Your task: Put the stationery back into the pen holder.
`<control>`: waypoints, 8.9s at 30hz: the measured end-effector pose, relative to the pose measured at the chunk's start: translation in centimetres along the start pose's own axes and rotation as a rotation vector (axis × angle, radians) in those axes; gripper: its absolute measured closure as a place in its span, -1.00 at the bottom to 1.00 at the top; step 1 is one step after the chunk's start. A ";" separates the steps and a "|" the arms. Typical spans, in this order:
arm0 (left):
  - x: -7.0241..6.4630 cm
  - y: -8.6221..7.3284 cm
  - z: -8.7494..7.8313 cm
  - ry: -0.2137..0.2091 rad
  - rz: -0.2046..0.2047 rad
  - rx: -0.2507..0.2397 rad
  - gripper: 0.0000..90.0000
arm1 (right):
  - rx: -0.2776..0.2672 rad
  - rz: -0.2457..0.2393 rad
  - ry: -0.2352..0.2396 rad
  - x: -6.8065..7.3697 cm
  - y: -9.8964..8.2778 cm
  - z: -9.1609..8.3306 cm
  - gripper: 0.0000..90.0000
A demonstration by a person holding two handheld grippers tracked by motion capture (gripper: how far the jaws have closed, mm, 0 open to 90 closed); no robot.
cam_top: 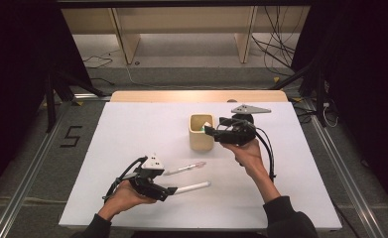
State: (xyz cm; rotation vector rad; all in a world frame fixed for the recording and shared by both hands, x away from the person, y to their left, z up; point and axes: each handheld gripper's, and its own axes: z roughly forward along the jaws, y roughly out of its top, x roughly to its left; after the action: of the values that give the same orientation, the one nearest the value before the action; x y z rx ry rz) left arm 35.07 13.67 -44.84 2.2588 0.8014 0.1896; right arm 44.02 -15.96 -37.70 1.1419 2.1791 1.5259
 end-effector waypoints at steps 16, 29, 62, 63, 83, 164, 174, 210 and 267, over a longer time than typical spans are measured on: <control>-0.4 0.0 0.6 -0.003 0.042 0.067 -0.55 | 0.003 -0.028 0.030 0.6 -5.7 -5.4 -0.47; -0.6 0.3 1.3 -0.025 0.105 0.154 -0.38 | 0.014 -0.020 0.048 0.7 -8.0 -6.8 -0.48; -1.4 2.2 4.0 -0.045 0.235 0.354 0.33 | 0.080 -0.006 0.062 1.3 -11.6 -7.9 -0.47; -1.3 2.3 4.1 -0.046 0.243 0.364 0.35 | 0.081 -0.005 0.062 1.3 -11.6 -7.9 -0.47; -1.7 3.5 5.2 -0.056 0.300 0.485 0.55 | 0.097 -0.007 0.066 1.4 -12.0 -7.8 -0.46; -3.0 2.2 2.6 -0.151 -0.035 -0.188 0.73 | -0.027 0.325 0.272 3.5 -11.1 -2.9 0.01; -3.5 2.1 2.5 -0.171 -0.034 -0.200 0.73 | -0.040 0.341 0.298 3.7 -10.9 -2.4 0.29; -3.9 1.6 2.2 -0.156 0.009 -0.226 -0.08 | -0.100 0.296 0.310 3.8 -9.7 -3.6 0.75; -0.6 -4.5 -0.3 0.046 -0.102 -0.340 -0.49 | -0.165 0.220 0.007 -2.4 3.2 0.0 0.75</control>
State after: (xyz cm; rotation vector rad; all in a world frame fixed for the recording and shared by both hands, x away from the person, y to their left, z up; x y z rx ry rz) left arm 32.28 16.01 -47.62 1.8960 0.8380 0.3068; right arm 47.06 -17.22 -35.46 1.3579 1.9411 1.7634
